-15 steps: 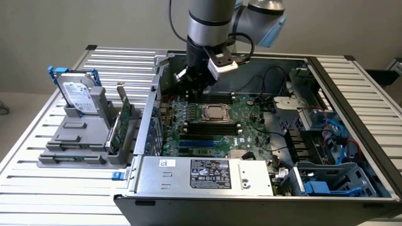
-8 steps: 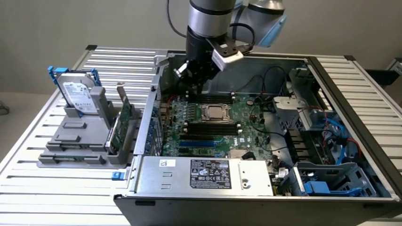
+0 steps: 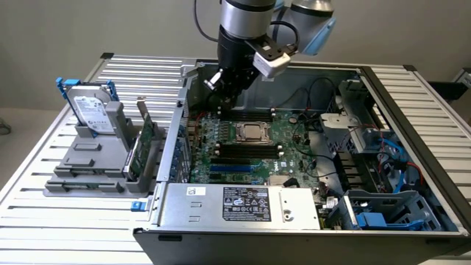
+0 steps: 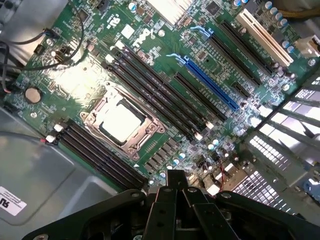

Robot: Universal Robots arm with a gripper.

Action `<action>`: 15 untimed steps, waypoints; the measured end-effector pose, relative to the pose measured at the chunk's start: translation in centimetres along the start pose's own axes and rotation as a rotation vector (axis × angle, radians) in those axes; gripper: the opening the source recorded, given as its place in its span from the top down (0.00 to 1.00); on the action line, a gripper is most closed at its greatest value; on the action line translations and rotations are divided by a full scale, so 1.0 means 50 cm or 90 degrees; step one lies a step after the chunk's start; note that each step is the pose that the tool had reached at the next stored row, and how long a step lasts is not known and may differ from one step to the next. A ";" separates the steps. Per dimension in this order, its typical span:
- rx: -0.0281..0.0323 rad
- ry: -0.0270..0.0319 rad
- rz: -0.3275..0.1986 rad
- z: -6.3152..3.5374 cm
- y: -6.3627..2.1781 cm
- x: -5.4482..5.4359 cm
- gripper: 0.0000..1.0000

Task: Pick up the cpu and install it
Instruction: 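Install the first cpu locking lever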

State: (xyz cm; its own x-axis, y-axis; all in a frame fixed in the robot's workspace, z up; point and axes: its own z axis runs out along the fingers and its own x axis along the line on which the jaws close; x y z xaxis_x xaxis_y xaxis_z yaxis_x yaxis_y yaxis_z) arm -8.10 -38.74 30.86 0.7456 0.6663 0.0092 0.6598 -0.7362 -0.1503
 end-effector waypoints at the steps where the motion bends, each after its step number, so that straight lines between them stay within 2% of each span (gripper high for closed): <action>1: 0.0000 -0.0016 -0.011 0.000 0.000 0.000 0.88; 2: 0.0000 -0.0032 -0.023 0.000 0.000 0.000 0.83; 10: 0.0008 -0.0167 -0.111 0.003 0.000 0.000 0.83; 12: 0.0017 -0.0299 -0.199 0.011 0.002 0.000 0.83; 15: 0.0020 -0.0351 -0.233 0.015 0.002 0.000 0.83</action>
State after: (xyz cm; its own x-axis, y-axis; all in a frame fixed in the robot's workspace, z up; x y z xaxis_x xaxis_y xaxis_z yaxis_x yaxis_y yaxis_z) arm -8.10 -38.74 30.12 0.4545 0.8907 0.0096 0.8813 -0.4481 -0.1500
